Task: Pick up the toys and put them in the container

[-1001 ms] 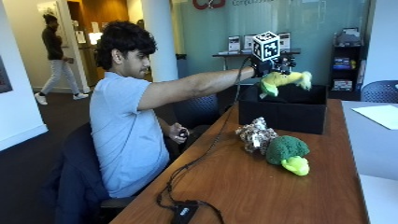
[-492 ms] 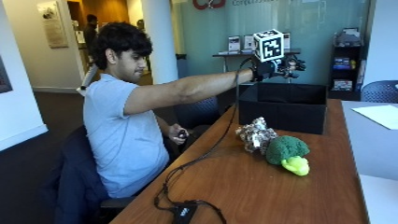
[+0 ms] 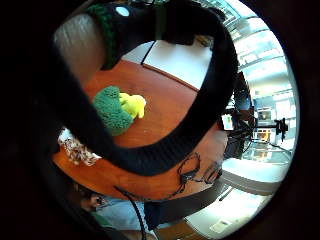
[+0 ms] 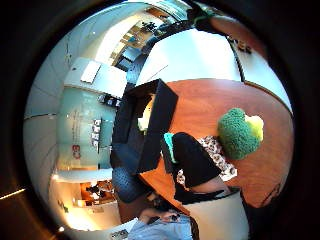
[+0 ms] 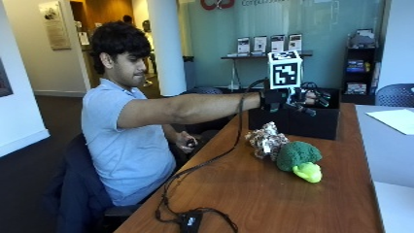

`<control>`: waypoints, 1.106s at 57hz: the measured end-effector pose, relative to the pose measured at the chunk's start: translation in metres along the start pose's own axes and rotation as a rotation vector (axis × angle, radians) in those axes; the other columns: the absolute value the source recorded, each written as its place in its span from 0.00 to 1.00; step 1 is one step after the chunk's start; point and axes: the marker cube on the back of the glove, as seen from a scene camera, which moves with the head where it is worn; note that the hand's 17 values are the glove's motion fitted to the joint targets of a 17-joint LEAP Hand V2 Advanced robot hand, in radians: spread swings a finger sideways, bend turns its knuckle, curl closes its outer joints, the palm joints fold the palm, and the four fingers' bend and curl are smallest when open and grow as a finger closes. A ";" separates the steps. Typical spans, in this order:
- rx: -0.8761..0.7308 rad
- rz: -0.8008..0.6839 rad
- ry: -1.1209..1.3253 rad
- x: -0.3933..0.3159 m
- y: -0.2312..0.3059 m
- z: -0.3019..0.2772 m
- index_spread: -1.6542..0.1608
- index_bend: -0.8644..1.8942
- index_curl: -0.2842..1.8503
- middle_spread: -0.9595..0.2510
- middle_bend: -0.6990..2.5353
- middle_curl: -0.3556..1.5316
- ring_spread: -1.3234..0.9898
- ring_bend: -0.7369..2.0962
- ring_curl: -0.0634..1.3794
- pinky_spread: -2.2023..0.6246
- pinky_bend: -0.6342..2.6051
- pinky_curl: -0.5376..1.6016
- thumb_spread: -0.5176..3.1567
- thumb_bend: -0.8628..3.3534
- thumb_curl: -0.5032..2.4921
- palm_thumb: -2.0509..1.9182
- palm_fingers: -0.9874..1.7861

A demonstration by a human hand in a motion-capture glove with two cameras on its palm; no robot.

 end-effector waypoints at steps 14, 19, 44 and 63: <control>-0.122 0.055 0.007 0.020 -0.007 0.071 0.70 0.39 0.36 0.79 0.26 0.31 0.58 0.33 0.19 0.81 0.46 0.40 0.51 0.20 0.26 0.51 0.34; -0.208 0.095 0.042 0.028 -0.007 0.110 0.70 0.38 0.35 0.79 0.26 0.31 0.58 0.32 0.19 0.81 0.46 0.40 0.51 0.20 0.26 0.51 0.33; -0.313 0.100 -0.007 0.058 0.002 0.192 0.72 0.35 0.27 0.80 0.27 0.32 0.58 0.31 0.16 0.81 0.50 0.42 0.55 0.22 0.27 0.55 0.28; -0.091 0.049 0.019 0.059 -0.005 0.185 0.72 0.39 0.28 0.76 0.36 0.38 0.55 0.36 0.16 0.80 0.46 0.39 0.59 0.27 0.29 0.61 0.47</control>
